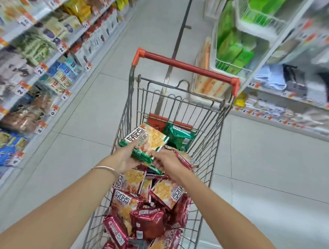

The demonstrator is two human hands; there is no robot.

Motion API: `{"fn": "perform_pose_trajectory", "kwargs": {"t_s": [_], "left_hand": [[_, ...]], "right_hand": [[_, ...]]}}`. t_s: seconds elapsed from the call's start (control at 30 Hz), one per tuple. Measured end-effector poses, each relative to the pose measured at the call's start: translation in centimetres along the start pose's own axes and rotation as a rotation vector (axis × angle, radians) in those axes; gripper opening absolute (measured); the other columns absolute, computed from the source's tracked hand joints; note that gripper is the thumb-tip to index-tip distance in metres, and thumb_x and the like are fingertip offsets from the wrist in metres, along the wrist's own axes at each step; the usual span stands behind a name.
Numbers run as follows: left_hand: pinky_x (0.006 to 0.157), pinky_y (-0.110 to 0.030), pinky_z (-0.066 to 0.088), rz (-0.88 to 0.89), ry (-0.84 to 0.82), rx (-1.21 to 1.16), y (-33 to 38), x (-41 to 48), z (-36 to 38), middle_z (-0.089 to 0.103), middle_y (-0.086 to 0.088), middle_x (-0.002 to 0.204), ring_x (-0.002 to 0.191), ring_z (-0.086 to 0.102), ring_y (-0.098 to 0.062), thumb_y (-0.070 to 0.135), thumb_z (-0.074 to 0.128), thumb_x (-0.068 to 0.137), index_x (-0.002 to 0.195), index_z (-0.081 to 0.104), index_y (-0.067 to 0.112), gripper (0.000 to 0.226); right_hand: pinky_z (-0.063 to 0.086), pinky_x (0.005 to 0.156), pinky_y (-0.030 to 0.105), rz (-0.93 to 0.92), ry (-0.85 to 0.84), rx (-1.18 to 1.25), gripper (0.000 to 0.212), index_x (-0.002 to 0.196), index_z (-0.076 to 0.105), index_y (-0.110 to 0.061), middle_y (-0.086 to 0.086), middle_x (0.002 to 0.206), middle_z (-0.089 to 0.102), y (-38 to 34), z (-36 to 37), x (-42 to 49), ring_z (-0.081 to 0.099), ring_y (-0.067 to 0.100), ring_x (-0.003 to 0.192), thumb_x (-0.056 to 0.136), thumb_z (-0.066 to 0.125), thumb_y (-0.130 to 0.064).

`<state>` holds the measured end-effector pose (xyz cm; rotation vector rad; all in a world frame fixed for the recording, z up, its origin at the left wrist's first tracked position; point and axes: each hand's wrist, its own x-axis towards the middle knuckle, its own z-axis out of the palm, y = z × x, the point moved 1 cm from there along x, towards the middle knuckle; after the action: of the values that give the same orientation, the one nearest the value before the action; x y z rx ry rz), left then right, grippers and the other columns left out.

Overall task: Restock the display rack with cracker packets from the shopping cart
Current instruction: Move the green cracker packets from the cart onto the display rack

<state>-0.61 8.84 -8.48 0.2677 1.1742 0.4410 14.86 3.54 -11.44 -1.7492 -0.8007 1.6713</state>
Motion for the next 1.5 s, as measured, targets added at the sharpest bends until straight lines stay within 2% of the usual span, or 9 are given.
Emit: {"fn": "perform_pose_trajectory", "kwargs": {"t_s": [0.17,0.27,0.47,0.57,0.7,0.93,1.1,1.3,1.5], "left_hand": [[0.088,-0.057,0.057,0.189,0.199,0.158,-0.4,2.3,-0.8,0.070,-0.019,0.115,0.102,0.070,-0.038,0.029,0.055,0.101,0.122,0.057,0.009,0.029],[0.076,-0.050,0.060,0.221,0.200,0.281,0.0,2.4,-2.2,0.074,-0.018,0.106,0.093,0.071,-0.040,0.039,0.049,0.101,0.120,0.057,0.012,0.034],[0.062,-0.038,0.061,0.177,0.184,0.317,0.3,2.1,-4.8,0.076,-0.015,0.107,0.091,0.074,-0.034,0.042,0.047,0.102,0.127,0.059,0.018,0.037],[0.068,-0.039,0.061,0.162,0.168,0.306,0.1,2.0,-6.0,0.074,-0.016,0.113,0.096,0.073,-0.035,0.044,0.047,0.101,0.130,0.058,0.019,0.039],[0.085,-0.049,0.059,0.142,0.179,0.341,-0.3,1.9,-6.2,0.074,-0.017,0.111,0.100,0.072,-0.038,0.042,0.046,0.102,0.128,0.058,0.018,0.037],[0.077,-0.042,0.058,0.085,0.151,0.264,-1.3,0.6,-3.9,0.077,-0.017,0.094,0.076,0.074,-0.031,0.040,0.050,0.100,0.118,0.062,0.008,0.038],[0.079,-0.045,0.059,0.088,0.107,0.284,-0.7,-1.5,-3.0,0.076,-0.020,0.098,0.077,0.074,-0.032,0.046,0.052,0.099,0.119,0.061,0.006,0.046],[0.102,-0.053,0.049,0.063,-0.039,0.213,0.0,-4.7,-1.3,0.070,-0.027,0.115,0.111,0.067,-0.041,0.073,0.061,0.080,0.126,0.061,0.003,0.084],[0.093,-0.047,0.055,0.037,-0.129,0.339,-1.5,-7.4,1.0,0.075,-0.025,0.090,0.100,0.068,-0.035,0.041,0.081,0.072,0.123,0.059,-0.001,0.069]], "right_hand": [[0.046,0.078,0.033,-0.114,0.358,-0.337,0.030,0.111,0.068,-0.005,-0.003,0.089,0.063,0.0,-5.7,3.3,0.060,0.016,0.088,0.102,0.049,-0.027],[0.044,0.101,0.033,-0.177,0.578,-0.660,0.032,0.125,0.063,-0.010,0.004,0.124,0.065,-0.5,-9.1,7.3,0.059,0.022,0.117,0.096,0.060,-0.022],[0.012,0.123,0.047,-0.011,0.412,-1.251,0.094,0.158,0.005,-0.010,0.011,0.165,0.009,3.3,-10.9,14.3,0.009,0.028,0.153,0.091,0.068,-0.027],[0.028,0.117,0.045,-0.093,0.538,-1.466,0.066,0.146,0.040,-0.009,0.013,0.148,0.040,4.0,-9.8,13.8,0.034,0.030,0.138,0.088,0.067,-0.020],[0.028,0.112,0.045,-0.385,0.692,-1.319,0.044,0.126,0.063,-0.015,0.007,0.126,0.054,5.1,-8.6,10.7,0.046,0.029,0.124,0.083,0.068,-0.011],[0.031,0.115,0.054,-0.815,0.874,-0.879,0.051,0.123,0.063,-0.011,0.021,0.152,0.033,4.6,-7.4,2.7,0.029,0.037,0.144,0.075,0.079,-0.007],[0.040,0.104,0.049,-1.035,0.879,-0.939,0.067,0.124,0.058,-0.012,0.018,0.141,0.044,2.7,-7.0,-1.2,0.042,0.033,0.128,0.066,0.089,-0.008],[0.042,0.092,0.046,-1.288,0.730,-1.164,0.072,0.121,0.052,-0.017,0.014,0.138,0.050,1.7,-3.3,-4.7,0.047,0.031,0.124,0.060,0.082,0.008],[0.038,0.102,0.041,-1.300,0.755,-1.062,0.068,0.125,0.052,-0.014,0.013,0.129,0.054,2.4,-2.4,-7.8,0.048,0.030,0.119,0.067,0.080,0.007]]}}
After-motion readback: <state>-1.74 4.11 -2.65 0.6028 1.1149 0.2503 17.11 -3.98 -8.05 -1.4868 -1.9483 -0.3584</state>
